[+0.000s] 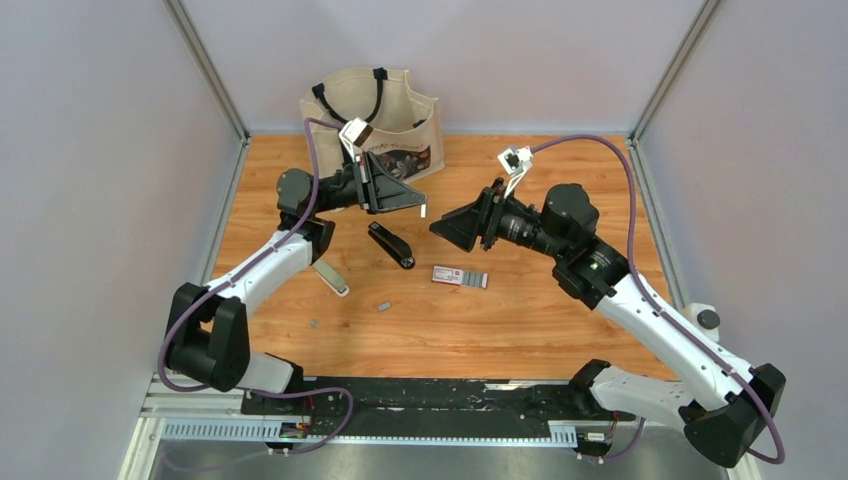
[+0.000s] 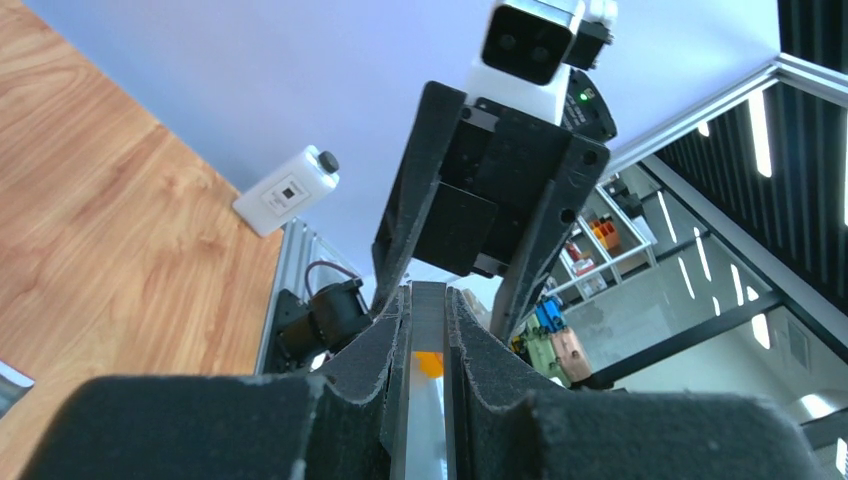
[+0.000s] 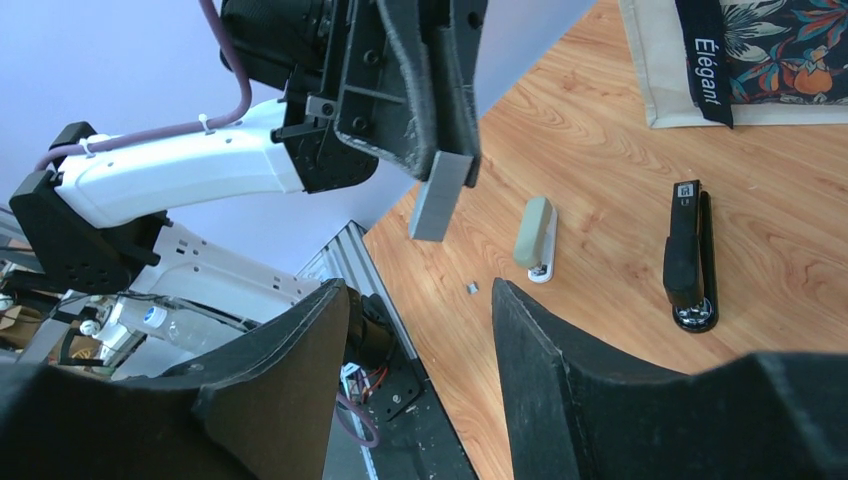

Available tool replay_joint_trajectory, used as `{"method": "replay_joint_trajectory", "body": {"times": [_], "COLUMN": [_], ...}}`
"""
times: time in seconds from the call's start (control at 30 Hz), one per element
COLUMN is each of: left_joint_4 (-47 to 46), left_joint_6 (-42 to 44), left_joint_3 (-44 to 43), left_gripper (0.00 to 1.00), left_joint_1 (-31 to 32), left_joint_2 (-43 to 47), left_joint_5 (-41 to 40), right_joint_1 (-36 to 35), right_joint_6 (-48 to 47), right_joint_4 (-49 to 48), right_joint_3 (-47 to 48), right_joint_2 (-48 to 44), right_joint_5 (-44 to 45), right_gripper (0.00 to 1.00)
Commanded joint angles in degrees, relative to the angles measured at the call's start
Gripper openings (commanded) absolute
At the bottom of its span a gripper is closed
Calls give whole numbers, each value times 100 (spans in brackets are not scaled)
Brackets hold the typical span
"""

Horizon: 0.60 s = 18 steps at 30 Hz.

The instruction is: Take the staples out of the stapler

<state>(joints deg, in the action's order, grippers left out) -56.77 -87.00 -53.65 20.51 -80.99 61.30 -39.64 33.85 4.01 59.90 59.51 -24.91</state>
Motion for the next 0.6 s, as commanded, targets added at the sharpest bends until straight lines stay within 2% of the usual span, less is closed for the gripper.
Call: {"method": "replay_joint_trajectory", "body": {"times": [0.0,0.43,0.57], "left_joint_4": [-677,-361,-308], "left_joint_6": [-247,-1,43], "left_joint_3": [82,135,153], "left_gripper": [15,15,15], "left_joint_1": [-12,-12,-12], "left_joint_2": [242,373,373], "left_joint_5": [31,111,110], "right_joint_1": [-26,-26,-26], "right_joint_6": [227,553,606], "right_joint_4": [-550,-1139,-1218], "right_joint_3": [136,268,277], "right_joint_2": [184,544,606], "right_joint_5": [65,-32,-67], "right_gripper": [57,51,46]}}
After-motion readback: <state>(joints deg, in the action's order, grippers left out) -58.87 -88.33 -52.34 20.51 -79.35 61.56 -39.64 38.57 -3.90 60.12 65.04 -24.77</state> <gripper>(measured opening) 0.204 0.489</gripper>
